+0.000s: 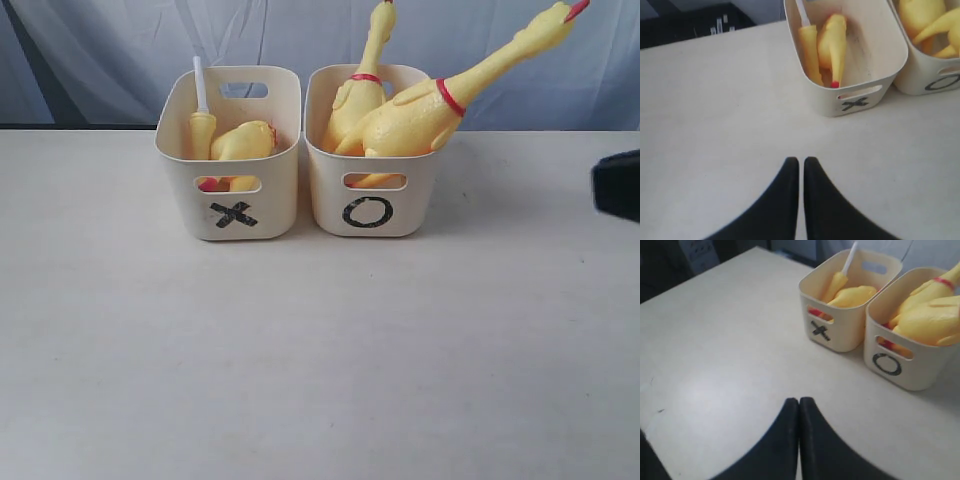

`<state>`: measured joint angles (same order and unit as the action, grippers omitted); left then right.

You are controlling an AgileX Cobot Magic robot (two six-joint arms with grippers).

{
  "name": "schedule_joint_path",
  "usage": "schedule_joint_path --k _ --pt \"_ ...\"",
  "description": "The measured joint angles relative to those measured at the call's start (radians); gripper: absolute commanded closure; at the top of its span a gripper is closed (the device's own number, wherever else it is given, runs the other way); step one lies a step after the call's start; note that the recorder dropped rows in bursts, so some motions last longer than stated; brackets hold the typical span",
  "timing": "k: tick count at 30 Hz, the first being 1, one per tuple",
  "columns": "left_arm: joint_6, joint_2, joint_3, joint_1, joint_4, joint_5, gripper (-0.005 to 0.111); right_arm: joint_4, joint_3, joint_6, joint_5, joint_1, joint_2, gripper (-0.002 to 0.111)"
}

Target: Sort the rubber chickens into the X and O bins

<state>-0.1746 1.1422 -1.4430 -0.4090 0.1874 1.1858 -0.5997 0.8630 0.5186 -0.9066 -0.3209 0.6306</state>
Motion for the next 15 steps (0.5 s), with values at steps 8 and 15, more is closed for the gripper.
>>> schedule_joint_path --k 8,15 --pt "0.000 -0.258 0.002 0.022 0.000 -0.032 0.102 -0.016 0.000 0.000 0.000 0.166 -0.161 0.108" --pt "0.000 -0.507 0.002 0.221 0.031 -0.032 0.102 -0.024 0.000 0.000 0.000 0.176 -0.268 0.108"
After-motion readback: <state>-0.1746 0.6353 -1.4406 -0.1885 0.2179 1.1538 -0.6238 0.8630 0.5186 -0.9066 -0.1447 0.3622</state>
